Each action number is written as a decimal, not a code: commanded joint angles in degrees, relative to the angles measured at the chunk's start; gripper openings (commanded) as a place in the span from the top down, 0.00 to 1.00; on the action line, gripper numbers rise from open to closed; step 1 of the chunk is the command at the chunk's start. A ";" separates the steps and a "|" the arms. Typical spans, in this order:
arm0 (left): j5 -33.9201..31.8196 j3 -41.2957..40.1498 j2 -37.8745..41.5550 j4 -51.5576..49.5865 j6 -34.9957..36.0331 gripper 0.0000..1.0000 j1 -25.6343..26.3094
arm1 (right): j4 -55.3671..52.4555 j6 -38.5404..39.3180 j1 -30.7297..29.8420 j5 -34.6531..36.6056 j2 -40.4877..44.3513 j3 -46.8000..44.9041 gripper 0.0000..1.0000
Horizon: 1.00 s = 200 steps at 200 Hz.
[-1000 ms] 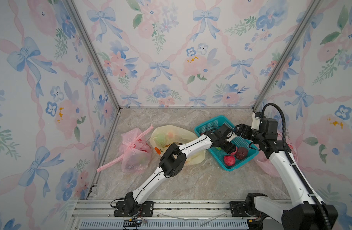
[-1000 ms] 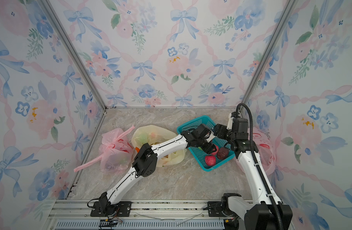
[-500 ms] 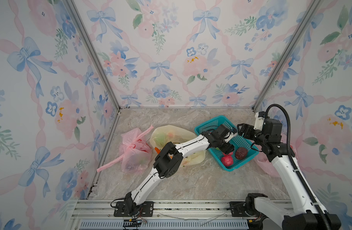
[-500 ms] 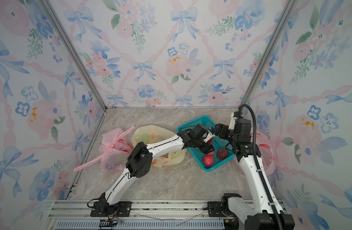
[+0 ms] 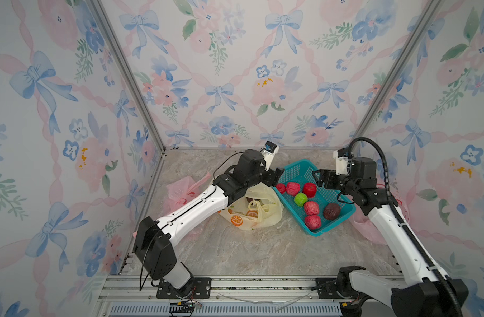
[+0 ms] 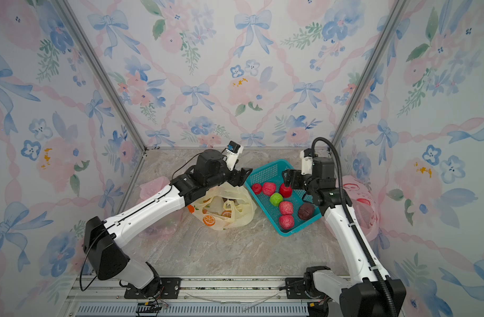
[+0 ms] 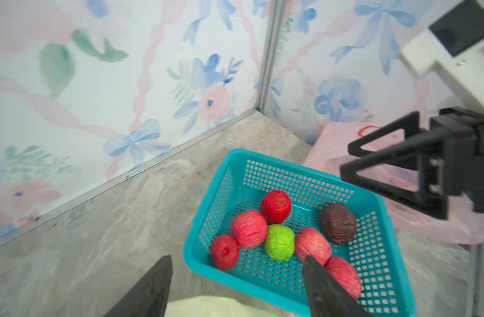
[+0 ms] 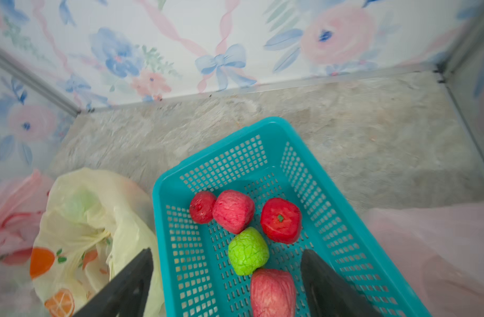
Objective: Untie the knot of a plastic bag & take out the apple
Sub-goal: Adjust the plastic bag at the center of the board.
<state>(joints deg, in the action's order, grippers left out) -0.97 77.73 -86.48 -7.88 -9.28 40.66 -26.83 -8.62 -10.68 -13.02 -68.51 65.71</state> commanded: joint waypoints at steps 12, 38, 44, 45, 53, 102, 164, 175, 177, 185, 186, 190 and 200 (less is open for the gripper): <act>-2.91 -9.47 7.39 -5.51 -8.36 0.22 -9.44 | -10.82 15.34 -14.66 -4.04 -12.52 11.10 0.15; -3.61 -14.06 12.04 -7.59 -9.57 0.22 -12.68 | -10.86 20.01 -21.63 -0.58 -23.29 18.89 0.14; -3.41 -14.87 13.05 -7.83 -9.62 0.22 -13.10 | -10.31 20.37 -22.16 0.08 -25.61 20.85 0.14; -3.42 -14.92 13.16 -7.93 -9.62 0.22 -13.17 | -10.24 20.43 -22.17 0.13 -25.79 21.21 0.14; -3.31 -15.91 14.07 -8.24 -9.86 0.22 -14.07 | -9.56 20.58 -22.54 0.87 -29.56 23.76 0.13; 0.13 -20.00 16.96 -8.48 -10.76 0.22 -17.97 | -12.37 23.66 -23.65 1.41 -46.96 42.21 0.14; 0.27 -21.04 16.43 -8.70 -10.59 0.21 -19.06 | -22.15 26.21 -24.71 -6.73 -62.00 60.43 0.24; 0.31 -21.24 16.48 -8.64 -10.50 0.22 -19.38 | -23.63 26.91 -25.21 -6.79 -64.11 63.16 0.27; 0.28 -21.36 16.46 -8.67 -10.50 0.22 -19.44 | -23.95 27.08 -25.26 -6.88 -64.47 63.69 0.28; 0.34 -21.43 16.36 -8.73 -10.43 0.22 -19.63 | -25.08 27.38 -25.59 -6.98 -66.07 65.97 0.31; 0.35 -21.46 16.35 -8.73 -10.42 0.22 -19.64 | -25.19 27.41 -25.61 -6.96 -66.28 66.27 0.32; 0.27 -21.50 16.40 -8.71 -10.41 0.21 -19.74 | -25.74 27.56 -25.80 -6.85 -67.14 67.46 0.34; 0.19 -21.73 16.33 -8.64 -10.41 0.22 -19.91 | -27.44 27.94 -26.18 -6.78 -69.34 70.87 0.42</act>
<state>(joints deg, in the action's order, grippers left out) -1.19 57.10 -70.04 -16.08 -19.59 21.37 -47.57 17.78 -35.27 -17.82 -133.69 129.49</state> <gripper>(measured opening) 0.786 0.652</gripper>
